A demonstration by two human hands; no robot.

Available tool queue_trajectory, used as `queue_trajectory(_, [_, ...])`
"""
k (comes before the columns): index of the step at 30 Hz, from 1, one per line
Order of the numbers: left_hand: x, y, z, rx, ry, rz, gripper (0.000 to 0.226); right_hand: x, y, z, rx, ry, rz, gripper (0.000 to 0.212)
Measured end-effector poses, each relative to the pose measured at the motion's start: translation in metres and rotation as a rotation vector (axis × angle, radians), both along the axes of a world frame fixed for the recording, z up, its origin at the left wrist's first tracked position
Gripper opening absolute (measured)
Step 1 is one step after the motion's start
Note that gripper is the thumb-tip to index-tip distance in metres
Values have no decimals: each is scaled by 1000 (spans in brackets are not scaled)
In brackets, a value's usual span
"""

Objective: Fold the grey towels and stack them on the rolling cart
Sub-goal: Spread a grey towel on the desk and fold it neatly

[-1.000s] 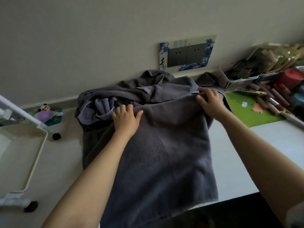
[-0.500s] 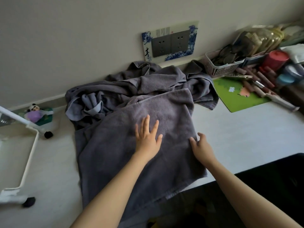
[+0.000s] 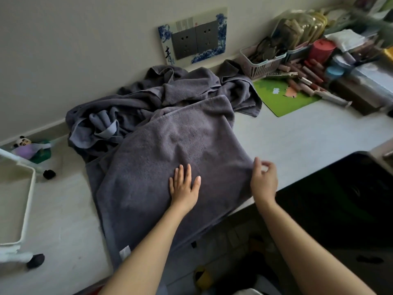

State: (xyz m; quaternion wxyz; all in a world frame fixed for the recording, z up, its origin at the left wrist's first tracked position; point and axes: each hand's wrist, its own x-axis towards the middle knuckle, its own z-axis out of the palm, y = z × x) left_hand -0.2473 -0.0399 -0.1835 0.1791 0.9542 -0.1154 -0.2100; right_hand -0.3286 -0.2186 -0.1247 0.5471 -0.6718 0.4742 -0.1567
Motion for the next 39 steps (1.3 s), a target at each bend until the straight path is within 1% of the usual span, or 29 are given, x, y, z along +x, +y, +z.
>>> queue_trajectory(2, [3,1,2,-8,27,-23,59,-4,-17,17,-168,-28,-31,34])
queue_trajectory(3, [4,0,3,-13,44,-36,59,-6,-22,22,-216,-46,-12,34])
queue_trajectory(5, [3,-3,5,-12,77,-52,59,-11,-21,24,-201,-22,45,38])
queue_trajectory(7, [2,-3,7,1,81,-57,59,-15,-18,13,-56,100,41,50])
queue_trajectory(8, [1,-3,8,4,72,-61,60,-19,-18,9,53,153,19,55])
queue_trajectory(10, [-4,0,12,4,25,-85,63,-30,-19,0,296,194,-5,59])
queue_trajectory(11, [-9,3,14,15,-12,-104,64,-36,-18,-3,433,170,-7,59])
queue_trajectory(12, [-17,7,14,39,-45,-123,65,-42,-15,-2,583,97,-7,59])
queue_trajectory(14, [-33,21,9,126,-65,-153,69,-46,-6,-6,762,-101,-24,57])
queue_trajectory(16, [-45,41,0,237,-70,-174,79,-45,2,-10,744,-175,0,51])
queue_trajectory(18, [-44,54,-4,288,-61,-173,88,-39,5,-10,737,-203,-26,43])
queue_trajectory(19, [-42,57,-3,287,-42,-164,87,-37,3,-10,767,-216,-43,36])
queue_trajectory(21, [-36,58,0,276,-1,-169,77,-30,-1,-6,807,-235,-47,27])
queue_trajectory(22, [-35,58,2,276,14,-176,74,-26,-4,-5,849,-266,-42,30])
queue_trajectory(25, [-35,58,4,268,33,-184,71,-24,-7,-5,685,-215,132,55])
queue_trajectory(26, [-35,59,5,262,38,-182,71,-24,-10,-7,678,-244,178,55])
queue_trajectory(27, [-35,58,5,258,40,-182,72,-25,-13,-9,674,-255,196,49])
queue_trajectory(28, [-35,57,4,254,40,-180,72,-25,-18,-13,719,-262,170,37])
queue_trajectory(29, [-35,58,5,253,39,-178,72,-25,-22,-15,769,-258,155,27])
queue_trajectory(30, [-35,57,5,253,40,-174,72,-23,-25,-16,797,-227,138,29])
queue_trajectory(32, [-35,56,4,259,37,-168,72,-20,-30,-18,837,-188,164,41])
queue_trajectory(35, [-34,55,3,274,33,-160,72,-16,-29,-12,847,-24,210,36])
queue_trajectory(37, [-34,55,3,282,28,-157,72,-17,-27,-7,970,91,168,40])
queue_trajectory(39, [-33,55,2,283,23,-153,72,-18,-26,-3,1162,122,128,45])
